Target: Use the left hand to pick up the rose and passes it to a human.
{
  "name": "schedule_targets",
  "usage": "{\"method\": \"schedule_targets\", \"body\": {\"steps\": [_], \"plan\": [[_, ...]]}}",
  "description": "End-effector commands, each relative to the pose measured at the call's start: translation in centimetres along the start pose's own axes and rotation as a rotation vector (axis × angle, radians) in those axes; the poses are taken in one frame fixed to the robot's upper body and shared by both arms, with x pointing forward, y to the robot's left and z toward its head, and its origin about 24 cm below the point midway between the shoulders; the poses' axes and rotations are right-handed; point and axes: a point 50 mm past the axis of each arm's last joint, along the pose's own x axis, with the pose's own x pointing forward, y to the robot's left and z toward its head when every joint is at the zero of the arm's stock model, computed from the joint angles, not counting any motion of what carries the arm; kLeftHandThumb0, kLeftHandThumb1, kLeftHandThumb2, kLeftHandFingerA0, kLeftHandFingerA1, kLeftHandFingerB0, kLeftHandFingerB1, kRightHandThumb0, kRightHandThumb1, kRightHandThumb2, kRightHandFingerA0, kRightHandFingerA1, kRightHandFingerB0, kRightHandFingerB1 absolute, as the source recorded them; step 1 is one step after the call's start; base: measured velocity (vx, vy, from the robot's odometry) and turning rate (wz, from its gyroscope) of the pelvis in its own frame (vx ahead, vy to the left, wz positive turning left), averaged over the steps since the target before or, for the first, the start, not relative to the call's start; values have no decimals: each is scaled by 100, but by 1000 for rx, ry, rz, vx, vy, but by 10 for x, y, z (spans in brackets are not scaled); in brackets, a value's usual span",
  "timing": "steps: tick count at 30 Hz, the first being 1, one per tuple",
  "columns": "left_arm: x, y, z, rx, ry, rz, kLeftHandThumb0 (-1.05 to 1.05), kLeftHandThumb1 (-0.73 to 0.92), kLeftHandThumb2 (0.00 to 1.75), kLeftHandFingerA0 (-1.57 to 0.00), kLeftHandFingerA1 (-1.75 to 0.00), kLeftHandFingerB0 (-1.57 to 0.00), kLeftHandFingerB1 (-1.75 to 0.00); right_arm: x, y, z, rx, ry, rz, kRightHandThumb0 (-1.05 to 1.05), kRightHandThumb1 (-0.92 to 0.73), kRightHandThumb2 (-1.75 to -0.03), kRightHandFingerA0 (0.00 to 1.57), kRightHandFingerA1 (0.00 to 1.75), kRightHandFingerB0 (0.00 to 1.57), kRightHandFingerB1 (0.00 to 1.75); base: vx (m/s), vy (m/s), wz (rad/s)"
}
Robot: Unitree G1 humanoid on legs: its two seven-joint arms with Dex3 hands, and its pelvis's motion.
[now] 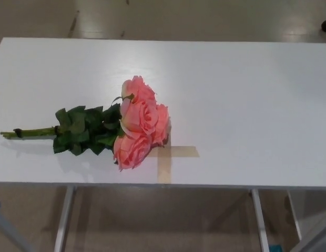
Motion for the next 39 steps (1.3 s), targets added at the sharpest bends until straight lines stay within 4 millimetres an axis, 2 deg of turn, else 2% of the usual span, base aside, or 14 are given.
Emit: {"method": "schedule_targets", "body": {"steps": [1,9,11,13,14,23,24,25,28,29,31,36,37,39], "plan": [[-2,0,-3,-33,-18,-23,-50,51,78,-56,-52,-41,-46,-1,-2,-3,12,-11,-18,-59,-79,-65,54,41,33,31,0,0,0],[11,-15,28,-77,-73,-23,-45,53,57,-26,-36,-23,-30,-1,-2,-2,26,-20,-18,-59,-79,-65,52,40,32,31,-6,0,1],[8,-4,31,-99,-130,8,-32,30,87,-1,-49,0,-48,-2,0,-3,28,-18,-21,-63,-64,-94,44,53,22,44,0,0,0],[7,-3,31,-102,-139,11,-32,30,87,-1,-49,0,-48,-2,0,-3,28,-18,-22,-63,-64,-94,44,53,22,44,0,0,0],[4,7,34,-139,-193,36,-63,39,71,-6,-36,-10,-25,-1,-1,-2,35,-24,-33,-61,-78,-64,51,39,25,30,0,0,0],[-2,21,38,-182,-277,55,-62,39,72,-7,-31,-10,-27,-1,2,1,36,-42,-44,-64,-64,-94,43,53,17,43,0,0,0],[-11,33,48,-191,-406,69,-61,46,56,-9,-25,-14,-27,-1,2,2,30,-49,-54,-61,-79,-65,51,39,24,29,0,0,0],[-13,35,48,-190,-431,76,-62,39,70,-8,-32,-11,-35,-1,2,2,29,-48,-55,-64,-64,-95,42,53,17,43,0,0,0],[-18,39,49,-189,-471,90,-31,24,84,-1,-50,0,-47,0,1,4,29,-51,-58,-65,-64,-94,47,54,18,43,0,0,0],[-27,46,51,-181,-534,116,-31,24,84,-1,-50,0,-47,0,1,6,32,-56,-63,-61,-79,-65,55,41,23,29,0,0,0],[-34,50,52,-166,-572,130,-31,24,83,-1,-50,0,-47,0,1,7,30,-58,-66,-65,-65,-94,47,54,17,43,0,0,0],[-65,59,64,-99,-744,171,-32,24,84,-1,-50,0,-48,0,0,8,29,-82,-81,-64,-65,-95,48,54,15,42,0,0,0],[-71,59,68,-94,-779,176,-32,24,84,-1,-50,0,-48,0,0,9,30,-87,-83,-60,-79,-64,55,40,23,29,0,0,0],[-73,59,69,-94,-780,176,-32,24,84,-1,-50,0,-48,0,0,9,30,-88,-83,-60,-79,-64,55,40,23,29,0,0,0]]}}
